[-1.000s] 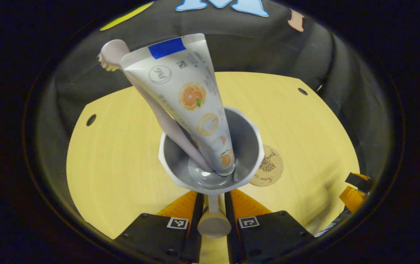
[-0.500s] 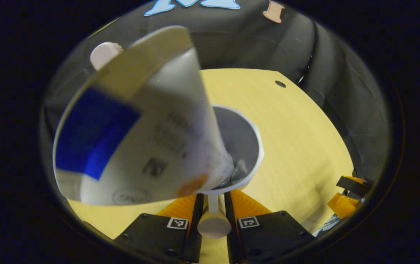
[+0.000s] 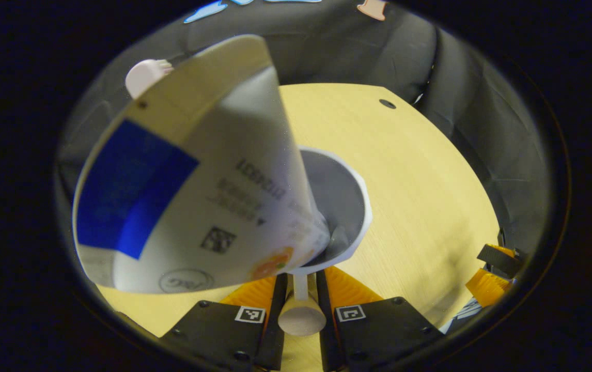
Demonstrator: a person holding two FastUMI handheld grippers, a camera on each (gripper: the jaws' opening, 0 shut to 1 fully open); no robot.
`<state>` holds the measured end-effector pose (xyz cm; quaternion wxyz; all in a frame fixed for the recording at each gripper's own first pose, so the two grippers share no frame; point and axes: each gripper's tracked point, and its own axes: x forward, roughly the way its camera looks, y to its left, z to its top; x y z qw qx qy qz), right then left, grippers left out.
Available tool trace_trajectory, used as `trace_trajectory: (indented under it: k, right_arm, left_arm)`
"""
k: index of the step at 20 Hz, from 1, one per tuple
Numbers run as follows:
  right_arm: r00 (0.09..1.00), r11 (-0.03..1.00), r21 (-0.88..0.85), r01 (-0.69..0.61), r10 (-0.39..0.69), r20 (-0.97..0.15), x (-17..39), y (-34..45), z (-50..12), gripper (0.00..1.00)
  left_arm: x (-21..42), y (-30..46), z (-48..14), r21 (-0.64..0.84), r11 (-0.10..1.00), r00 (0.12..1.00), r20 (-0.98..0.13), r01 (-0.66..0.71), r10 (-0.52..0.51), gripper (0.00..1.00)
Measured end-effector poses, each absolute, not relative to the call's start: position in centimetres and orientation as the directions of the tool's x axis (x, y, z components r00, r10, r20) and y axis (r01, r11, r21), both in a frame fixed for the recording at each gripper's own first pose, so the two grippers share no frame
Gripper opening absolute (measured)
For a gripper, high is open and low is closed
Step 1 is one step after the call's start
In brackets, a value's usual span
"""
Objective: Put the toothbrush and toothpaste on the desktop into the cup, then pick up the cup and place it on the coaster on the desktop.
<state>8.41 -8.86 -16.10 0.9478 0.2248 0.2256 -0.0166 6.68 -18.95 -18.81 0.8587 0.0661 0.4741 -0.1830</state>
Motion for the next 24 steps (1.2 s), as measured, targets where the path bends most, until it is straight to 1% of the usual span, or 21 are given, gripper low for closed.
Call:
trace_trajectory:
  k: [3, 8, 10, 11, 12, 13, 14, 16, 18, 19, 20, 21, 23, 24]
  right_arm:
    - [0.892, 0.895, 0.426, 0.129, 0.082, -0.444, 8.7, -8.5, -16.4, 0.97]
    - [0.898, 0.901, 0.421, 0.103, 0.099, -0.43, 8.4, -7.7, -16.1, 0.97]
    - [0.899, 0.907, 0.41, 0.094, 0.099, -0.426, 8.3, -7.7, -15.9, 0.98]
    - [0.9, 0.908, 0.41, 0.091, 0.101, -0.424, 8.1, -7.7, -15.8, 0.98]
    - [0.902, 0.907, 0.411, 0.089, 0.102, -0.42, 7.9, -7.6, -15.5, 0.97]
    - [0.903, 0.907, 0.413, 0.088, 0.103, -0.417, 7.7, -7.7, -15.3, 0.98]
    - [0.904, 0.907, 0.412, 0.086, 0.102, -0.414, 7.6, -7.8, -15.2, 0.98]
    - [0.907, 0.91, 0.407, 0.081, 0.102, -0.408, 7.3, -8.0, -14.9, 0.97]
    - [0.91, 0.914, 0.4, 0.072, 0.104, -0.401, 6.7, -8.2, -14.6, 0.97]
    - [0.912, 0.916, 0.397, 0.064, 0.108, -0.395, 6.4, -8.3, -14.5, 0.97]
    - [0.914, 0.918, 0.394, 0.054, 0.113, -0.39, 6.3, -8.3, -14.2, 0.97]
    - [0.915, 0.92, 0.391, 0.041, 0.122, -0.384, 6.2, -8.1, -14.0, 0.98]
    - [0.916, 0.926, 0.378, 0.01, 0.143, -0.374, 6.3, -7.8, -13.6, 0.97]
    - [0.916, 0.929, 0.369, -0.006, 0.153, -0.371, 6.3, -7.5, -13.5, 0.98]
  left_arm:
    - [6.5, -18.9, -19.6, -0.011, 0.915, 0.486, -0.844, 0.403, -0.225, 0.35]
    - [6.4, -19.0, -19.8, -0.012, 0.922, 0.493, -0.842, 0.386, -0.218, 0.35]
    - [6.5, -18.9, -19.9, -0.008, 0.925, 0.498, -0.841, 0.38, -0.212, 0.42]
    - [6.5, -18.9, -20.1, -0.009, 0.926, 0.499, -0.841, 0.376, -0.211, 0.36]
    - [6.6, -18.9, -20.3, -0.012, 0.929, 0.501, -0.839, 0.37, -0.211, 0.37]
    - [6.6, -18.8, -20.5, -0.016, 0.932, 0.502, -0.839, 0.362, -0.21, 0.43]
    - [6.5, -19.0, -20.8, -0.023, 0.935, 0.502, -0.839, 0.354, -0.211, 0.37]
    - [6.3, -19.4, -20.8, -0.043, 0.94, 0.517, -0.826, 0.338, -0.224, 0.39]
    - [5.9, -19.4, -19.7, -0.059, 0.945, 0.555, -0.796, 0.322, -0.239, 0.7]
    - [5.9, -19.2, -18.9, -0.056, 0.947, 0.582, -0.777, 0.316, -0.24, 0.81]
    - [5.8, -19.1, -17.9, -0.058, 0.949, 0.609, -0.754, 0.31, -0.245, 0.77]
    - [5.6, -19.0, -16.8, -0.062, 0.952, 0.636, -0.731, 0.299, -0.247, 0.81]
    - [5.1, -18.5, -14.7, -0.071, 0.958, 0.689, -0.681, 0.277, -0.25, 0.81]
    - [4.7, -18.2, -13.7, -0.076, 0.961, 0.713, -0.655, 0.265, -0.249, 0.88]
